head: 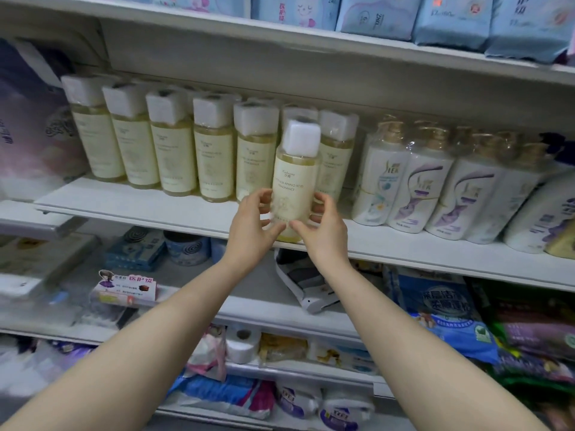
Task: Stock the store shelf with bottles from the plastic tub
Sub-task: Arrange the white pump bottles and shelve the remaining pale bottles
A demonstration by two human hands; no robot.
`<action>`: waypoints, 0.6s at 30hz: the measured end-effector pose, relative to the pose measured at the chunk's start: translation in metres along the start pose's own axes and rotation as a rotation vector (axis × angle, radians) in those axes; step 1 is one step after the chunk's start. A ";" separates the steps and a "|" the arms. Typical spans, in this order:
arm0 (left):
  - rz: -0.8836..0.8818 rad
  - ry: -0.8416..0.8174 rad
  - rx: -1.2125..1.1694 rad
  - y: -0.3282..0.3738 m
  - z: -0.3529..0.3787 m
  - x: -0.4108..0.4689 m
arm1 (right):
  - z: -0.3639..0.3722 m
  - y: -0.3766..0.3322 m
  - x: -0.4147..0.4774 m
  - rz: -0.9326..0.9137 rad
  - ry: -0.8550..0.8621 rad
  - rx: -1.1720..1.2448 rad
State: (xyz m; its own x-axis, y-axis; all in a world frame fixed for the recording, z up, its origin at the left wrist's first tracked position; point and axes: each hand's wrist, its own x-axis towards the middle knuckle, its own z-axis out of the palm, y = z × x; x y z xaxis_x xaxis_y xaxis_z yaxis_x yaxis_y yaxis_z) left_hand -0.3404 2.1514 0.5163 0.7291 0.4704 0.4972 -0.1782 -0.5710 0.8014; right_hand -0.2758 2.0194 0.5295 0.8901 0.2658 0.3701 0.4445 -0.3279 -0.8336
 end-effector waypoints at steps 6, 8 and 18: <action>-0.023 -0.069 -0.043 -0.002 -0.005 0.000 | 0.005 0.006 0.007 0.019 -0.018 -0.025; -0.027 -0.117 -0.030 -0.005 -0.006 0.006 | 0.008 0.007 0.014 0.028 -0.011 -0.048; -0.032 -0.245 0.034 -0.027 -0.001 0.039 | 0.022 0.013 0.051 0.071 0.019 -0.072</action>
State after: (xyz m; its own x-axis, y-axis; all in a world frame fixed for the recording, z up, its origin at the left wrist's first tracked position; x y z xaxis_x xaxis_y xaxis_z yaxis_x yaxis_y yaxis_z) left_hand -0.3078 2.1857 0.5146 0.8732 0.3136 0.3731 -0.1333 -0.5827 0.8017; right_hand -0.2268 2.0486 0.5290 0.9212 0.2225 0.3193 0.3855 -0.4097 -0.8267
